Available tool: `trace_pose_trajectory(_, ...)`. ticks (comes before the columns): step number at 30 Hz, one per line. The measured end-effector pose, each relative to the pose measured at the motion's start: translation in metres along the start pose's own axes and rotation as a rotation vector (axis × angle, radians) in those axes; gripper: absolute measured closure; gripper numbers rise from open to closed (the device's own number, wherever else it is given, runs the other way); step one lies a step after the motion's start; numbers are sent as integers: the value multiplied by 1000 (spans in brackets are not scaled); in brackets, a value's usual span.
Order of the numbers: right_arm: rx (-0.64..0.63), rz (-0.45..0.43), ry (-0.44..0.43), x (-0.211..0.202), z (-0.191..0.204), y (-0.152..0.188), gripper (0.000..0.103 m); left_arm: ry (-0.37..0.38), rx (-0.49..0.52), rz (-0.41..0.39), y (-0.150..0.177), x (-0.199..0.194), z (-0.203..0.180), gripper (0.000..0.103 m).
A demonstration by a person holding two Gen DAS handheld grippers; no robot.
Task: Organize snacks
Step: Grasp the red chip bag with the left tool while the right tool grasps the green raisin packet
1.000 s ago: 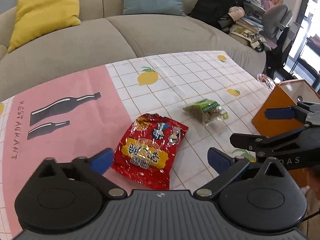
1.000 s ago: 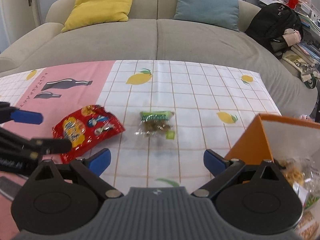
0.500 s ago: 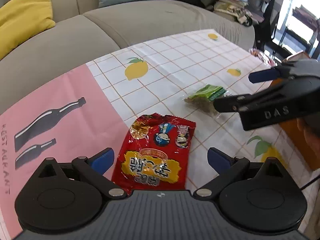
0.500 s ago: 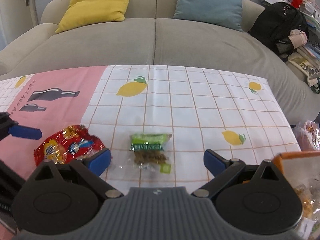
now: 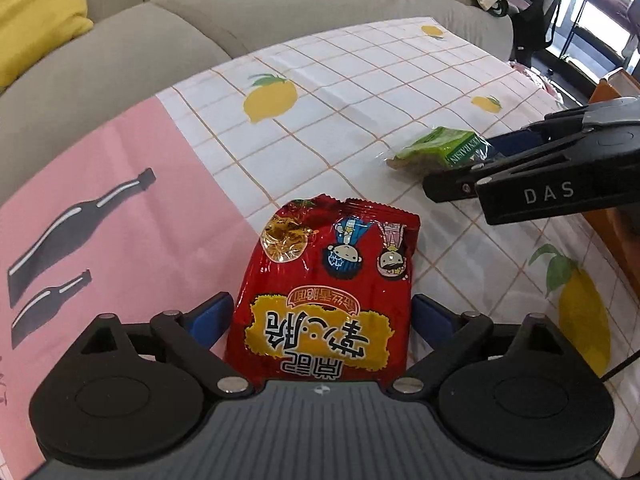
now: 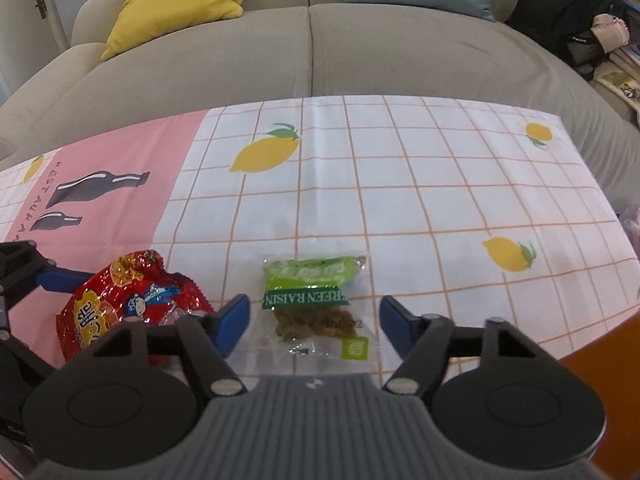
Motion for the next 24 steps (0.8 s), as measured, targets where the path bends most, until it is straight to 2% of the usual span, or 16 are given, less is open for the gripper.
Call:
trace_pose_trajectory(8, 20, 29, -22, 3, -2, 13, 42, -48, -42, 6, -1, 4, 0, 0)
trace_pose_trajectory(18, -13, 13, -13, -12, -6, 34, 43, -99, -127, -74, -2, 1, 0, 0)
trace_pose_trajectory(24, -25, 5, 6, -27, -8, 53, 43, -121, -162, -109, 7, -7, -6, 8)
Point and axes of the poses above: each gripper's, at about its wrist camera, not at the fingertips, and x roughly the way its jaws point, z to its left, y to its underside, the point moved 9 cm from there along x, roughly the way its jaws point, and after that the axes turned 14 degrees about y, right-handed, at the moved point
